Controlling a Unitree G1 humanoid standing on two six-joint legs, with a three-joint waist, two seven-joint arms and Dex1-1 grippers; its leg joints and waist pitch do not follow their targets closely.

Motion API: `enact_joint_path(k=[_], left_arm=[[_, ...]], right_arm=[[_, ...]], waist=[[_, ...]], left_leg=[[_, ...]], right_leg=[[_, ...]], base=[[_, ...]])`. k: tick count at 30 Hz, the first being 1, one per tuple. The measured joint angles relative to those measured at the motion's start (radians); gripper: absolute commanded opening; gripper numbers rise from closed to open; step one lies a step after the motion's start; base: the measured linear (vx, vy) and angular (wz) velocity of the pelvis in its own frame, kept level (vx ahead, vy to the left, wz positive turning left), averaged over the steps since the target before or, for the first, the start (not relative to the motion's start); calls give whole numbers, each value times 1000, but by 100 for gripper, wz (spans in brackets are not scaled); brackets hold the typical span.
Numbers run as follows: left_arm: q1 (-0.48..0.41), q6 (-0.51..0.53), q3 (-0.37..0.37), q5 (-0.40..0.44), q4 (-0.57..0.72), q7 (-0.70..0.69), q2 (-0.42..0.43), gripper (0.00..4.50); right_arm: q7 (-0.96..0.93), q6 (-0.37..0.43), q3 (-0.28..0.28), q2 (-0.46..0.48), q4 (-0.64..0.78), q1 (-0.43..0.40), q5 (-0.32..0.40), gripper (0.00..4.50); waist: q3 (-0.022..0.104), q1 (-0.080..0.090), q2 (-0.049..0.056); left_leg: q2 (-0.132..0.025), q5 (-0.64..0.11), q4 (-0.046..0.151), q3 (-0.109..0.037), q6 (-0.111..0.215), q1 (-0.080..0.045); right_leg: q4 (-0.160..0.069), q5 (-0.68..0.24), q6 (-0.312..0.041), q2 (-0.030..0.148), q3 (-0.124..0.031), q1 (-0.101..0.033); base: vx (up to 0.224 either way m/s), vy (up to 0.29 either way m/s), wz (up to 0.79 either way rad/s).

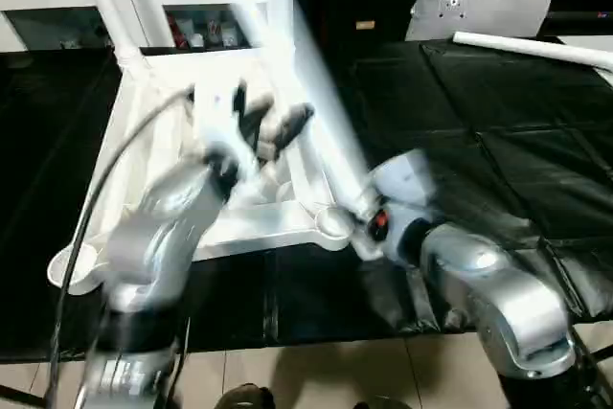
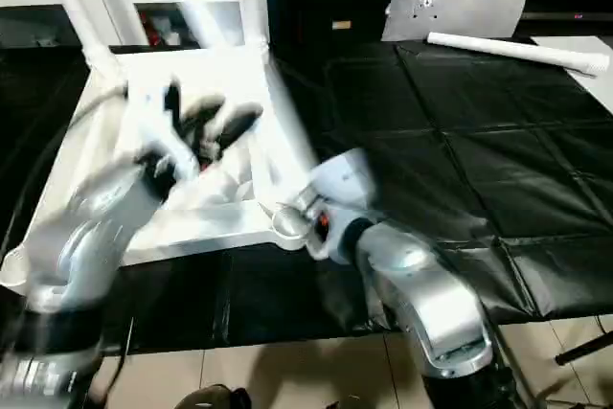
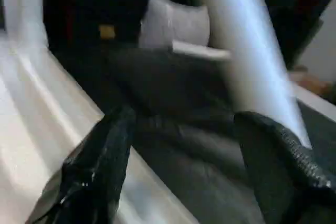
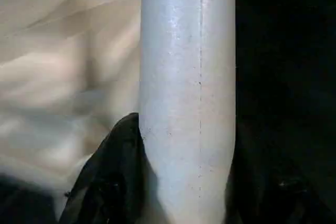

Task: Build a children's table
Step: Move to table

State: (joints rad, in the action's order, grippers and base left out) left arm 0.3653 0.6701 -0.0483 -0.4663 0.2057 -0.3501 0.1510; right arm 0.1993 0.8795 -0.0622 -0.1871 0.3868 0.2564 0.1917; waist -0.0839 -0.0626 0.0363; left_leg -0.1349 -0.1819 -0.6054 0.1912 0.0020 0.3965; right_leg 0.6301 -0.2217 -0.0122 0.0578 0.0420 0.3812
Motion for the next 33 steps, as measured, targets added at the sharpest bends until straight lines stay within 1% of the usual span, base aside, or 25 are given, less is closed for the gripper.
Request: enact_joint_path(k=[2,6,8,9,11,13,14,16,17,18,19,20,21,22,23,24,25,26,27,28,29,30,31,32,33], left_arm=[[-23,-2,29,1,32,-29,23,361],[-22,-51,63,31,76,-17,12,361],[-33,-75,35,79,75,69,-8,361],[-50,-84,11,97,75,111,-14,361],[-106,-105,-34,146,81,181,-13,361],[-162,-102,-49,172,104,219,-7,361],[-191,-92,-53,189,109,239,-5,361],[-219,-89,-51,206,149,255,-6,361],[-230,-89,-47,209,163,259,-7,361],[-259,-90,-33,227,191,270,-8,361],[-270,-90,-29,235,195,277,-13,361],[-283,-90,-24,244,200,285,-19,361],[-288,-90,-21,247,206,297,-25,361],[-291,-90,-21,249,206,304,-29,361],[-296,-90,-16,250,210,312,-42,361],[-297,-90,-8,252,215,315,-47,361],[-303,-90,8,255,220,316,-52,361],[-314,-90,20,257,230,319,-59,361],[-312,-90,26,258,234,321,-60,361],[-306,-90,26,261,237,323,-62,361],[-297,-88,23,266,234,327,-61,361],[-300,-87,18,268,231,333,-60,361],[-305,-86,9,269,231,336,-59,361],[-304,-86,-7,274,231,341,-51,361],[-301,-86,-13,275,232,345,-52,361]], right_arm=[[-17,-9,39,7,-10,0,2,189],[-6,-12,44,11,-8,-7,13,189],[-9,-6,57,38,0,-20,30,189],[-14,3,59,44,10,-26,37,189],[-22,13,71,43,42,-49,41,189],[-28,11,79,27,60,-70,37,189],[-36,11,94,22,64,-79,30,189],[-54,9,102,31,75,-99,26,189],[-58,9,98,32,75,-103,23,189],[-65,10,93,44,76,-104,12,189],[-68,10,94,49,77,-104,10,189],[-72,10,94,50,80,-104,10,189],[-77,10,96,51,81,-101,11,189],[-82,10,97,51,81,-100,10,189],[-85,11,105,52,80,-100,12,189],[-86,14,118,54,77,-100,15,189],[-88,15,134,55,73,-100,19,189],[-90,15,148,53,74,-99,23,189],[-92,15,156,53,76,-98,26,189],[-93,15,167,53,76,-98,29,189],[-95,17,176,56,73,-98,29,189],[-95,23,175,59,70,-96,30,189],[-91,28,164,68,70,-90,36,189],[-90,29,151,76,70,-86,46,189],[-89,32,151,76,70,-86,50,189]], waist=[[0,0,0],[0,6,1],[0,12,1],[0,19,1],[0,28,0],[0,30,0],[-1,30,-3],[-2,37,2],[-2,46,3],[-4,61,6],[-4,66,5],[-3,65,-1],[1,63,-12],[1,58,-18],[0,50,-18],[-4,33,-20],[-9,28,-27],[-9,27,-29],[-8,29,-25],[-7,33,-18],[-10,36,-4],[-11,37,-1],[-11,37,-2],[-9,43,0],[-8,41,-2]], left_leg=[[0,0,0,0,0,0],[0,0,1,0,0,-1],[0,0,2,0,-1,-1],[0,0,3,0,-1,-2],[0,0,4,0,-1,-2],[-1,0,5,-1,-1,-2],[-2,0,5,-7,-1,2],[1,4,2,-46,-5,17],[1,6,1,-63,-6,20],[6,11,-2,-105,-14,25],[11,16,-1,-129,-22,26],[25,23,3,-162,-34,28],[38,30,9,-183,-45,32],[46,32,17,-202,-47,35],[50,8,0,-210,-9,47],[29,-27,-95,-164,44,69],[17,-43,-185,-120,67,76],[15,-49,-216,-87,75,62],[13,-57,-192,-71,88,38],[11,-96,-146,-65,87,12],[-18,-104,-98,-82,12,5],[-21,-96,-92,-105,-6,7],[-20,-91,-91,-118,-16,10],[-19,-82,-91,-146,-29,18],[-19,-74,-86,-165,-40,22]], right_leg=[[0,0,0,0,0,0],[0,1,1,0,-1,0],[0,1,2,0,-1,0],[0,0,2,0,-1,0],[-1,-1,3,-1,-1,0],[-3,-1,5,-1,0,0],[-5,0,5,-3,5,-1],[-15,-1,0,-3,40,-12],[-15,-4,-11,-4,54,-18],[13,-32,-57,-21,59,-18],[48,-52,-88,-29,46,-18],[74,-71,-120,-34,23,-19],[72,-100,-114,-34,12,-21],[74,-103,-113,-37,20,-20],[59,-98,-114,-36,50,-31],[47,-91,-105,-36,73,-43],[40,-91,-104,-34,89,-54],[26,-88,-101,-33,116,-63],[13,-83,-94,-36,143,-67],[4,-82,-92,-41,175,-66],[-14,-77,-90,-57,214,-70],[12,-89,-91,-68,195,-59],[100,-111,-78,-69,143,-31],[188,-129,-75,-64,73,1],[193,-130,-77,-47,30,16]], base=[[0,0,0],[0,0,0],[0,0,0],[0,0,0],[0,0,0],[0,0,0],[0,0,0],[-2,-28,19],[2,-100,58],[2,-100,58],[3,-139,70],[-7,-201,77],[-7,-201,77],[-16,-258,70],[-12,-245,55],[-12,-245,55],[-32,-232,46],[-25,-228,55],[-25,-228,55],[6,-212,74],[9,-204,76],[9,-204,76],[9,-200,57],[-11,-221,52],[-11,-221,52]])
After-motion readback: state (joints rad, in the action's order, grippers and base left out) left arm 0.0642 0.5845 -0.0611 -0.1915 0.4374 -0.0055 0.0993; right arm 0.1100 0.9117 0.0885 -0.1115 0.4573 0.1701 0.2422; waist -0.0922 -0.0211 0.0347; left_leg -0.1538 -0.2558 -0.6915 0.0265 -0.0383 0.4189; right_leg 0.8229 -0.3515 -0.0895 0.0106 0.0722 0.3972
